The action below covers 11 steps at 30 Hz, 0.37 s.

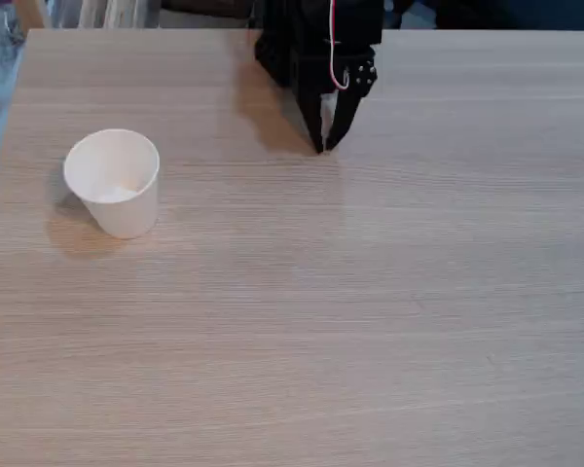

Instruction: Grasp a block and put it in the bin.

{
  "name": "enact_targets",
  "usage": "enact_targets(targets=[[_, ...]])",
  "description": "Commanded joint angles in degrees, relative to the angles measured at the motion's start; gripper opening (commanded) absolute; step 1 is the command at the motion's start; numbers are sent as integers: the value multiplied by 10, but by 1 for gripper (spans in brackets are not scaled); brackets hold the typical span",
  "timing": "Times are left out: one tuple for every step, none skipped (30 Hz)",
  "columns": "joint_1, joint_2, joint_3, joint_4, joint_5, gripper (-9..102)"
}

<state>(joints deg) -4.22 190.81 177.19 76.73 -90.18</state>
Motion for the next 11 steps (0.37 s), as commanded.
enact_targets(targets=[[0, 1, 7, 4, -4, 4], [0, 1, 7, 4, -4, 4], [0, 1, 7, 4, -4, 4], [0, 1, 7, 4, -4, 4], [0, 1, 7, 4, -4, 4], [0, 1, 7, 4, -4, 4], [0, 1, 7, 4, -4, 4], [0, 1, 7, 4, -4, 4], [0, 1, 7, 4, -4, 4], [0, 1, 7, 4, -4, 4], [0, 1, 7, 4, -4, 4]])
